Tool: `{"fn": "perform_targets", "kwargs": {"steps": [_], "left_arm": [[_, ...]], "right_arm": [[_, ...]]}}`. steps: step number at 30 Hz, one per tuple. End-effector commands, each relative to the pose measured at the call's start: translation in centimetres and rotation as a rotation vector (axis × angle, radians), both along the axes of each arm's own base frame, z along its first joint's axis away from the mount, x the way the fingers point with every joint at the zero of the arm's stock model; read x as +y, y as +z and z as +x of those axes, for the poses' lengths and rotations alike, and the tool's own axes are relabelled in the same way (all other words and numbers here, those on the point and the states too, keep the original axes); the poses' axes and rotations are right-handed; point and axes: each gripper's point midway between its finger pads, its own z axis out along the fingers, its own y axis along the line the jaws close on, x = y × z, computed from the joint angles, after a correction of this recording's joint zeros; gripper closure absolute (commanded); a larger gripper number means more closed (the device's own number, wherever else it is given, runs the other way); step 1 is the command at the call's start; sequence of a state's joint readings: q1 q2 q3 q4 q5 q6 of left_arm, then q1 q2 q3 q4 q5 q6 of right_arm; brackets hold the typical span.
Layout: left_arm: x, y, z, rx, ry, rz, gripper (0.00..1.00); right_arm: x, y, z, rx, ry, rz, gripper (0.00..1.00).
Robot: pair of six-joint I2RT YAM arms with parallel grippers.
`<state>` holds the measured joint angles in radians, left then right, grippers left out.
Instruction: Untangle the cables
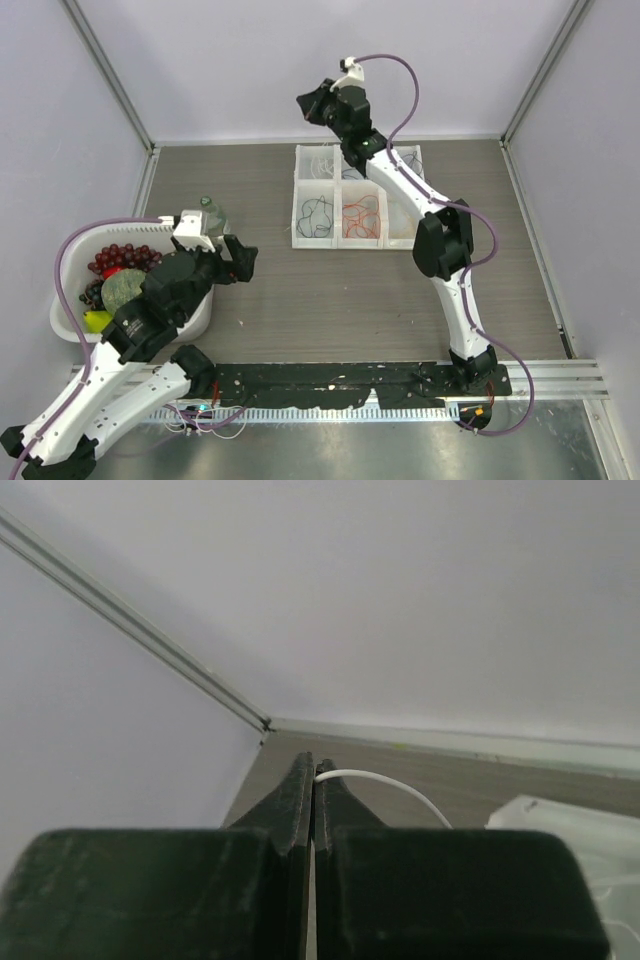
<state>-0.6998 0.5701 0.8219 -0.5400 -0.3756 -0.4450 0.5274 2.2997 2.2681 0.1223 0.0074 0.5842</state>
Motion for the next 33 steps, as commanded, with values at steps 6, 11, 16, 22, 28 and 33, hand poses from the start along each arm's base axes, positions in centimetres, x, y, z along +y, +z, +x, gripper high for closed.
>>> {"fn": "perform_targets", "kwargs": {"steps": [6, 11, 16, 22, 28, 33], "left_arm": [[0.9, 2.2, -0.4, -0.044, 0.032, -0.045, 0.14], [0.5, 2.2, -0.3, -0.038, 0.017, -0.044, 0.14], [0.1, 2.2, -0.3, -0.03, -0.002, -0.05, 0.14], [-0.5, 2.4, -0.3, -0.025, -0.025, -0.059, 0.14], [-1.1, 3.1, -0.3, -0.025, -0.046, -0.073, 0.14], [-1.9, 3.9, -0.3, -0.025, -0.075, -0.097, 0.14]], "right_arm": [[0.4, -7.7, -0.4, 0.145, 0.042, -0.051, 0.99], [-0.2, -12.5, -0.5, 0.266, 0.021, -0.098, 0.99], [-1.7, -17.1, 0.1, 0.441, -0.016, -0.14, 0.99], [-2.3, -21.0, -1.8, 0.587, 0.001, -0.222, 0.99], [-3.2, -20.8, -2.8, 0.623, -0.002, -0.28, 0.98], [-3.2, -19.4, -2.7, 0.624, 0.014, -0.327, 0.84]]}}
